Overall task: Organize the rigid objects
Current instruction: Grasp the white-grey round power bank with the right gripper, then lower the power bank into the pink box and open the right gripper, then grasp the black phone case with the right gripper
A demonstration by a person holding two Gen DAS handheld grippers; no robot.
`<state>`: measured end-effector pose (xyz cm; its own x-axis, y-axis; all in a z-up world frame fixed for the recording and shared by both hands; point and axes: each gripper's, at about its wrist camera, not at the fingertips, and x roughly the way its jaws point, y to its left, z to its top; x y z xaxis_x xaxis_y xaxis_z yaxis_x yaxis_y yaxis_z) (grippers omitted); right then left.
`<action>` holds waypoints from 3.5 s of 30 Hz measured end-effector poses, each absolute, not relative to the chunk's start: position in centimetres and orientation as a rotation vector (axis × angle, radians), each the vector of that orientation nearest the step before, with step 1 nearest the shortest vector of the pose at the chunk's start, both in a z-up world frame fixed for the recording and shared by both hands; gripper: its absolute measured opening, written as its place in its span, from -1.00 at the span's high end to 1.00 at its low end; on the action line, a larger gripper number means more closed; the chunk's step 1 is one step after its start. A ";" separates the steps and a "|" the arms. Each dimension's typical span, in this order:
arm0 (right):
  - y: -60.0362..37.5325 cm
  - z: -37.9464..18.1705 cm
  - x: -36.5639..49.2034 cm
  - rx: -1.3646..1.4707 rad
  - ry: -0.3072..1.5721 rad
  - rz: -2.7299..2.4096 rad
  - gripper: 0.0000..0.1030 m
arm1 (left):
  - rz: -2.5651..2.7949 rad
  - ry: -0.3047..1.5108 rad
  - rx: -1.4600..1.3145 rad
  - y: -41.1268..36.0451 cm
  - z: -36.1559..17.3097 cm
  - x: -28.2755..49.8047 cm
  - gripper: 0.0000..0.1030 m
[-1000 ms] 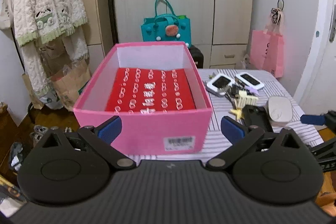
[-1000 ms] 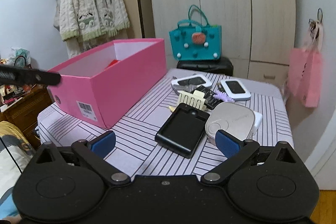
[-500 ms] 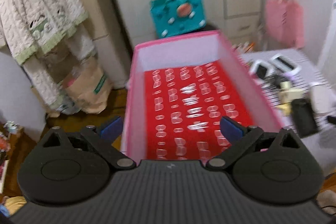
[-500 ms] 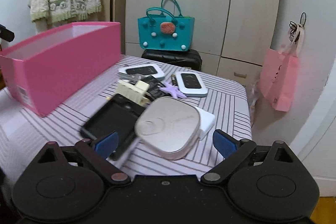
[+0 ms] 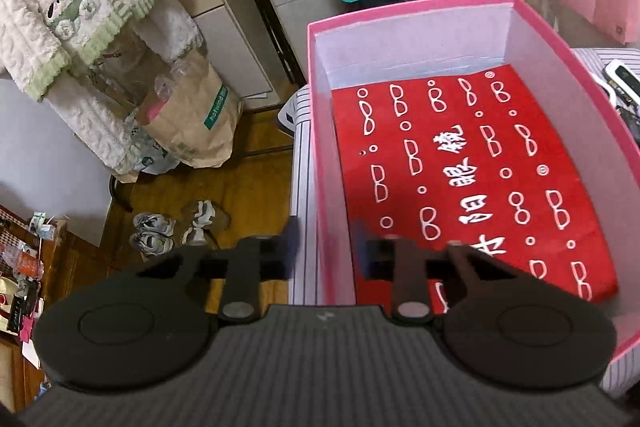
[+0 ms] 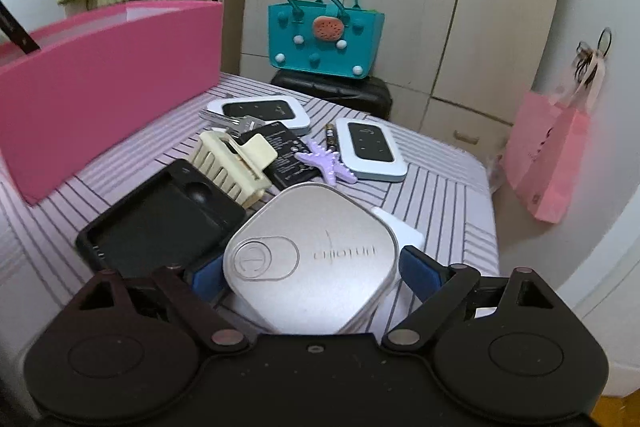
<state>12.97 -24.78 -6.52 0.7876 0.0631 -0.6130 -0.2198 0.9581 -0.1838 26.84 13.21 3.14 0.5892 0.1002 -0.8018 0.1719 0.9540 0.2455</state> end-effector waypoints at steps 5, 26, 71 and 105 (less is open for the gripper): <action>-25.0 -6.0 13.2 -0.234 0.666 0.136 -0.70 | -0.059 0.964 0.284 14.0 2.5 27.5 0.75; -19.6 6.2 19.0 0.025 0.592 0.585 -0.70 | -0.164 0.939 0.209 15.2 2.1 26.7 0.92; -1.6 7.1 35.1 -0.225 0.993 0.720 -0.80 | -0.225 0.979 0.064 16.0 2.1 26.8 0.88; -17.9 -3.6 14.8 -0.047 0.916 0.297 -0.65 | -0.148 0.926 0.088 15.2 3.1 25.4 0.95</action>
<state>14.79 -17.92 -3.56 0.5714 0.2329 -0.7869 -0.2729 0.9582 0.0854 25.39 15.16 3.10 0.5916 -0.0889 -0.8013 0.1647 0.9863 0.0122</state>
